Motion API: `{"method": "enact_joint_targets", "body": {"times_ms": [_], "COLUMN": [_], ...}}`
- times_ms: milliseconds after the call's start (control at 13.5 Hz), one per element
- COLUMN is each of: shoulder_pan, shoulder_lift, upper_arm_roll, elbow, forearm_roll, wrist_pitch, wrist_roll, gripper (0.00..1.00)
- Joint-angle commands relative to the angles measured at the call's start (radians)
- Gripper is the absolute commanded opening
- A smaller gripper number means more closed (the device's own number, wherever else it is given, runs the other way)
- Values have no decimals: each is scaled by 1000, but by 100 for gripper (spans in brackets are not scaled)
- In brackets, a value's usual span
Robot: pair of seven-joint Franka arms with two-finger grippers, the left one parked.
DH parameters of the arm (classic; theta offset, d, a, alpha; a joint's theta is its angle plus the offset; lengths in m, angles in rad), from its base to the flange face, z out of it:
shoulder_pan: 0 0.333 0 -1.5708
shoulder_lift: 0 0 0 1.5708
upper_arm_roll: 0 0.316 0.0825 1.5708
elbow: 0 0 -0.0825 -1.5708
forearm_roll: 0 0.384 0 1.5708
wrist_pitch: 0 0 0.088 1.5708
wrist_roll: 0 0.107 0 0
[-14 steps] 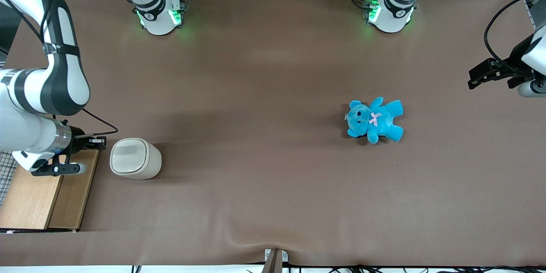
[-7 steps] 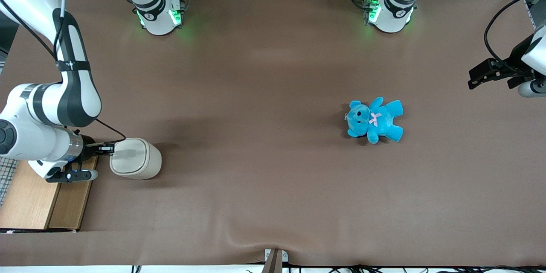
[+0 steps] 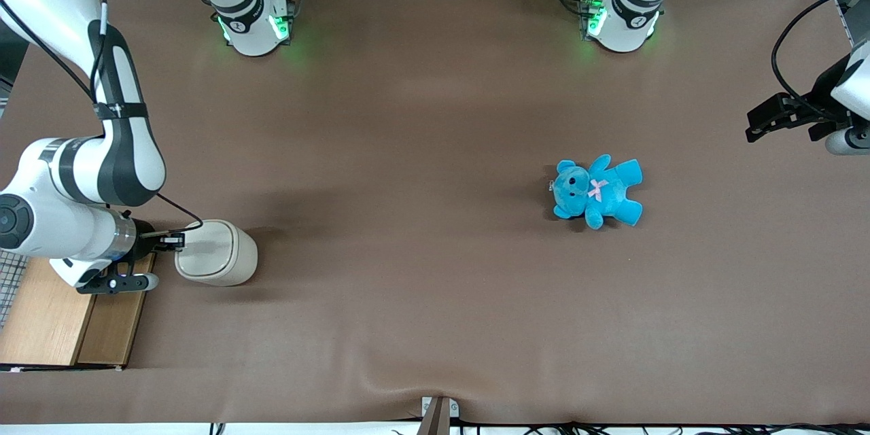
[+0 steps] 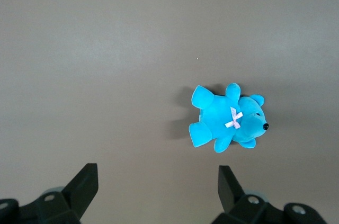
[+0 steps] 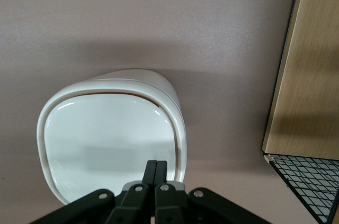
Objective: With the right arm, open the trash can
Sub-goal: 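Press the right gripper onto the lid edge of the white trash can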
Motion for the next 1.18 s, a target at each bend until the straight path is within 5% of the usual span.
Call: {"method": "enact_joint_targets", "body": {"times_ms": [0, 1107], "shoulder_pan": [-6, 3], "shoulder_lift": [15, 12], "upper_arm_roll": [2, 2], "elbow": [6, -20], "forearm_roll": [4, 9], "wrist_pitch": [11, 48], "wrist_roll": [-14, -6], "gripper": [0, 0]}}
